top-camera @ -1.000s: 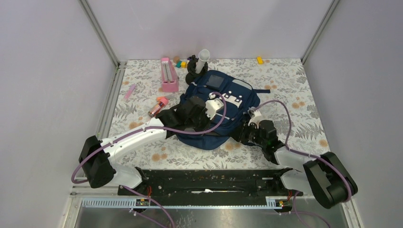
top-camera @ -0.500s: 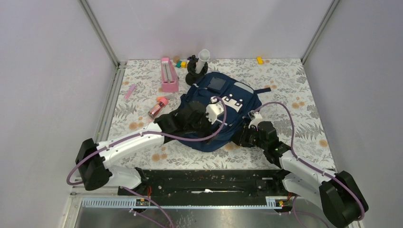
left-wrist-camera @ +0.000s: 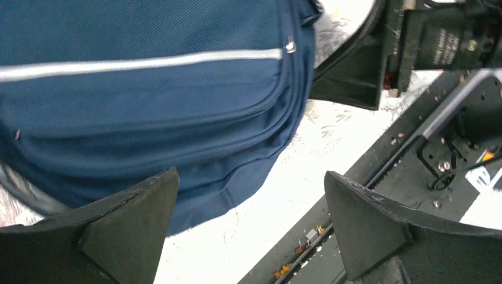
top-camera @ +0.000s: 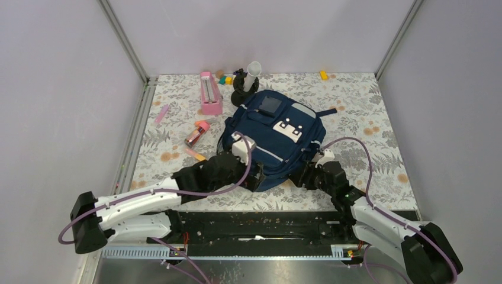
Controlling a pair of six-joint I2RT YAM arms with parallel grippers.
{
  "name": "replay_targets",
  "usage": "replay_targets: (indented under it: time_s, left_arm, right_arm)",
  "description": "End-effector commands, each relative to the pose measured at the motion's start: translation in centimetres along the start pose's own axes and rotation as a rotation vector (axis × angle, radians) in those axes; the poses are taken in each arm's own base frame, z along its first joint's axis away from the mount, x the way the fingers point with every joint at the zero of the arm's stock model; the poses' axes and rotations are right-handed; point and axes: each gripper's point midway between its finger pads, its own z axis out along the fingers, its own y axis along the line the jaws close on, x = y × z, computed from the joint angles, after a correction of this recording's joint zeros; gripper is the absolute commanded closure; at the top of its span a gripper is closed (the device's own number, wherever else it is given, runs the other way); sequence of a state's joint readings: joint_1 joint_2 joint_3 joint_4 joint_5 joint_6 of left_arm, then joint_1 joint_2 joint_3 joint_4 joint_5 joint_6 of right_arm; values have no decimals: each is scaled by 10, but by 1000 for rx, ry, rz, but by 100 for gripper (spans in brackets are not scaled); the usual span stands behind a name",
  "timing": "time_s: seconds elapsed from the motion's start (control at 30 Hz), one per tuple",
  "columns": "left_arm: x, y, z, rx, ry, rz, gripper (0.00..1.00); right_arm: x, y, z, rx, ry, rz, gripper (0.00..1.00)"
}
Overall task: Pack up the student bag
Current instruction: Zip the student bag at the center of the board.
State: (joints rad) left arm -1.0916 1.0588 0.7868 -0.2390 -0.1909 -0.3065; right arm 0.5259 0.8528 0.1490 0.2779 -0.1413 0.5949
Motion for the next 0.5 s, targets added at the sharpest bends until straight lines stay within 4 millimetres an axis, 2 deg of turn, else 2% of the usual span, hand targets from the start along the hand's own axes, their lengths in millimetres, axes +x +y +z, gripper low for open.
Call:
replay_targets:
  time_s: [0.0, 0.07, 0.2, 0.4, 0.47]
  left_arm:
    - [-5, 25, -14, -128, -137, -304, 1]
    - [0, 30, -18, -130, -159, -388, 1]
    - [7, 34, -20, -89, -185, -490, 1]
    - [13, 46, -23, -63, -158, -532, 1]
    - [15, 51, -23, -62, -149, -543, 1]
  right_arm:
    - [-12, -14, 4, 52, -116, 18, 35]
    - [-15, -5, 4, -2, -127, -27, 34]
    - [-14, -3, 7, -23, -122, -64, 33]
    - [-2, 15, 14, -136, -41, -125, 46]
    - [2, 18, 15, -159, -19, -135, 47]
